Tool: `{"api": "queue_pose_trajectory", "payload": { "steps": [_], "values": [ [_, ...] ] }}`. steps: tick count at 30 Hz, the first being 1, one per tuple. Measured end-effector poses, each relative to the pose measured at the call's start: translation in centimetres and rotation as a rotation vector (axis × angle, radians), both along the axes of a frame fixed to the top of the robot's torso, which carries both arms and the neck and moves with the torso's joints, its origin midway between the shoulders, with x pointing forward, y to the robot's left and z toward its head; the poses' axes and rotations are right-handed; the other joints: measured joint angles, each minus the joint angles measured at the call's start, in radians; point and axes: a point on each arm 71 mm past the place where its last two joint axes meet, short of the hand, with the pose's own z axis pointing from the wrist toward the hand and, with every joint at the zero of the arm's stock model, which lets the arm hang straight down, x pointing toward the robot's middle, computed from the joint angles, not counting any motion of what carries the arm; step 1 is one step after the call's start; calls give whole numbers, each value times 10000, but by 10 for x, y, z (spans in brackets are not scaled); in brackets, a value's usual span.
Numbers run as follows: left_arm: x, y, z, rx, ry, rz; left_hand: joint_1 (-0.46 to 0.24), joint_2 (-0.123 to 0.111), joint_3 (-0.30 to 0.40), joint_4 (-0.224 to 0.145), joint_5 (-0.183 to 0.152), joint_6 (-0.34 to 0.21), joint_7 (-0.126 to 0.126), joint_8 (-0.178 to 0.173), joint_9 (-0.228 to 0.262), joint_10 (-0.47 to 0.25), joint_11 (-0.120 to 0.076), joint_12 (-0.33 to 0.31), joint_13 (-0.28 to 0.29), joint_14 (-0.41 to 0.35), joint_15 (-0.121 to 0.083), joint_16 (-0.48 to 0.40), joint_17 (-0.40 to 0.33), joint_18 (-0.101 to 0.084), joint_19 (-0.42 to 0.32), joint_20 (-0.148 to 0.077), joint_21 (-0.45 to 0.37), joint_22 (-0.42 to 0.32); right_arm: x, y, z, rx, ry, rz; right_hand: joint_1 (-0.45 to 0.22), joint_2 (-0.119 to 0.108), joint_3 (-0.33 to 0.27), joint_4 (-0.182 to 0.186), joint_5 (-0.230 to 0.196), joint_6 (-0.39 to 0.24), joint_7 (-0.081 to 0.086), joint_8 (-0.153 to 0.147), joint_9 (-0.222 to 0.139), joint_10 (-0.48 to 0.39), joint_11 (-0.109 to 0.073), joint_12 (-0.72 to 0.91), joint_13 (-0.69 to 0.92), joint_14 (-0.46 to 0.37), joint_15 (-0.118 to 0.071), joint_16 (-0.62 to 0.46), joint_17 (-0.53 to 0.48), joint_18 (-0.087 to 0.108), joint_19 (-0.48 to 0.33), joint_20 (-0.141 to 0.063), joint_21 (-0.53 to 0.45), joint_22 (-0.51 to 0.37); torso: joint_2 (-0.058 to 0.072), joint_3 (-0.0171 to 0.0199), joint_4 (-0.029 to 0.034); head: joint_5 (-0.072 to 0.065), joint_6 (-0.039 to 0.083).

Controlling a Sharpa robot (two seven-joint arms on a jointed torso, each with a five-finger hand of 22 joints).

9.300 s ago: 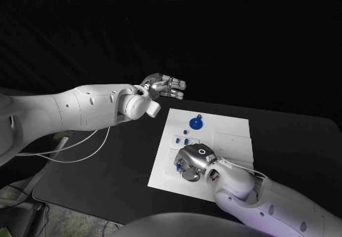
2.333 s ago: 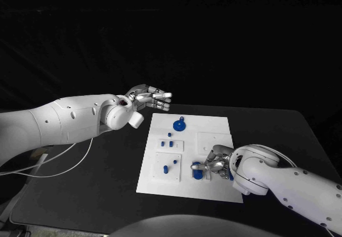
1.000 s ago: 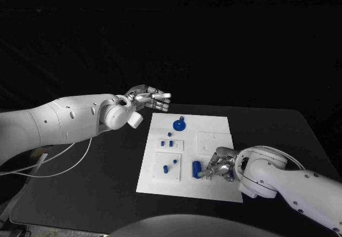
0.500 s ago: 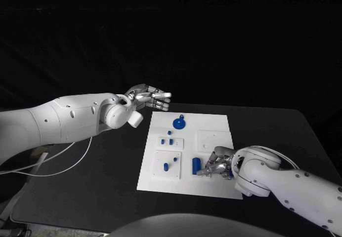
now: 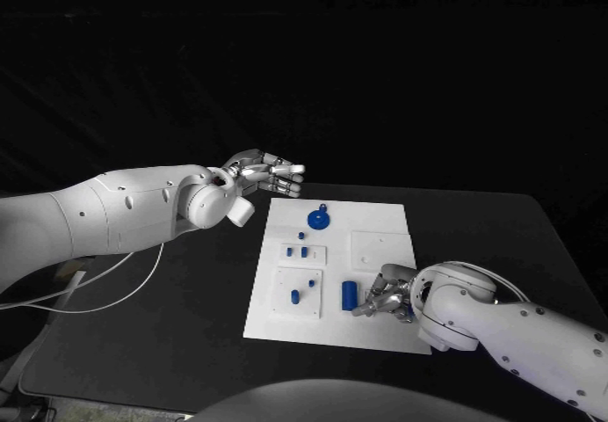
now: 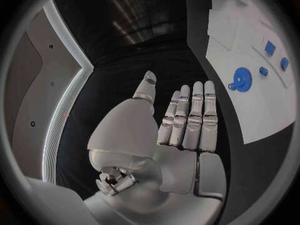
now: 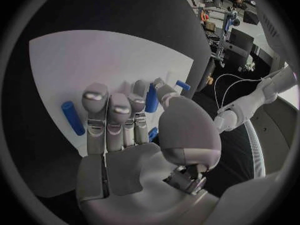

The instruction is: Assemble the parts on the task board

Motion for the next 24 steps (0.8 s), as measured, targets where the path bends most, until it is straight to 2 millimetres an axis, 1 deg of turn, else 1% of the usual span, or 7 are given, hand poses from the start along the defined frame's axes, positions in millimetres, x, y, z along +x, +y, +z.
{"api": "queue_pose_trajectory", "payload": {
  "steps": [7, 12, 14, 18, 20, 22, 24],
  "values": [
    [0, 0, 0, 24, 46, -25, 0, 0, 0, 0, 40, 0, 0, 0, 0, 0, 0, 0, 0, 0, 0, 0, 0, 0, 0, 0, 0, -21, -2, 0, 0, 2, 15, 43, 224, -224, -357, -309, 0, 32, -27, -63, -126, 0, 0, 0, 43, 0, 1, 36, -7, 1, 0, 1, 0, 0, 0, 5, -11, -12, 5],
    [0, 0, -1, 47, 67, -32, 40, 41, 0, 0, 40, 0, 0, 0, 0, 0, 0, 0, 0, 0, 0, 0, 0, 0, 0, 0, 0, -29, -6, -5, 0, 24, 1, 38, 384, -368, -1058, -171, 0, 32, -27, -131, -62, 35, 36, 0, 53, 0, 2, 37, -26, 1, 0, 1, 0, 0, 1, 12, -12, -13, 12],
    [0, 1, -1, 61, 75, -28, 40, 40, 0, 0, 40, 0, 0, 0, 0, 0, 0, 0, 0, 0, 0, 0, 0, -1, 0, 0, 0, -29, -8, -10, 1, 17, -14, 7, 478, -360, -1274, -104, 0, 23, -26, -134, -10, 35, 35, 0, 53, 0, 2, 36, -35, 1, 0, 1, 0, 0, 1, 12, -12, -14, 16],
    [-1, 2, -1, 85, 85, -19, 40, 40, 0, 0, 40, 0, 0, 0, 0, 0, 0, 0, 0, 0, 0, 0, 0, 0, 0, 0, 0, -28, -9, -19, 6, 62, -101, -93, 558, -386, -1433, 27, 0, -23, 20, -100, 23, 35, 36, 0, 46, 0, 2, 36, -51, 1, -1, 2, -1, 0, 1, 12, -19, -15, 31],
    [-1, 2, -1, 95, 89, -14, 40, 40, 0, 0, 40, 0, 0, 0, 0, 0, 0, 0, 0, 0, 0, 0, 0, 0, 0, 0, 0, -28, -8, -24, 13, 208, -248, -170, 592, -351, -1479, 74, 0, -109, 104, -100, -50, 14, 56, 0, 40, 0, 2, 36, -52, 1, -1, 2, -1, 0, 0, 12, -24, -20, 39],
    [0, 3, -1, 106, 91, -4, 40, 41, 0, 0, 40, 0, 0, 0, 0, 0, 0, 0, 0, 0, 0, 0, 0, 0, 0, 0, 0, -28, -6, -29, 21, 426, -422, -207, 727, -217, -1408, 88, 0, -384, 165, -100, -418, 30, 107, 129, 122, -1, 3, 36, -50, 1, -1, 2, 9, 0, -1, 12, -30, -41, 59],
    [0, 3, -1, 110, 93, -2, 40, 40, 0, 0, 40, 0, 0, 0, 0, 0, 0, 0, 0, 0, 0, 0, 0, 0, 0, 0, 0, -29, -4, -33, 27, 613, -559, -231, 779, -165, -1252, 37, 0, -529, 270, -100, -1373, 15, 166, 297, 210, 17, 20, 77, -37, 2, -1, 2, 76, 0, -1, 12, -31, -63, 89]
  ]
}}
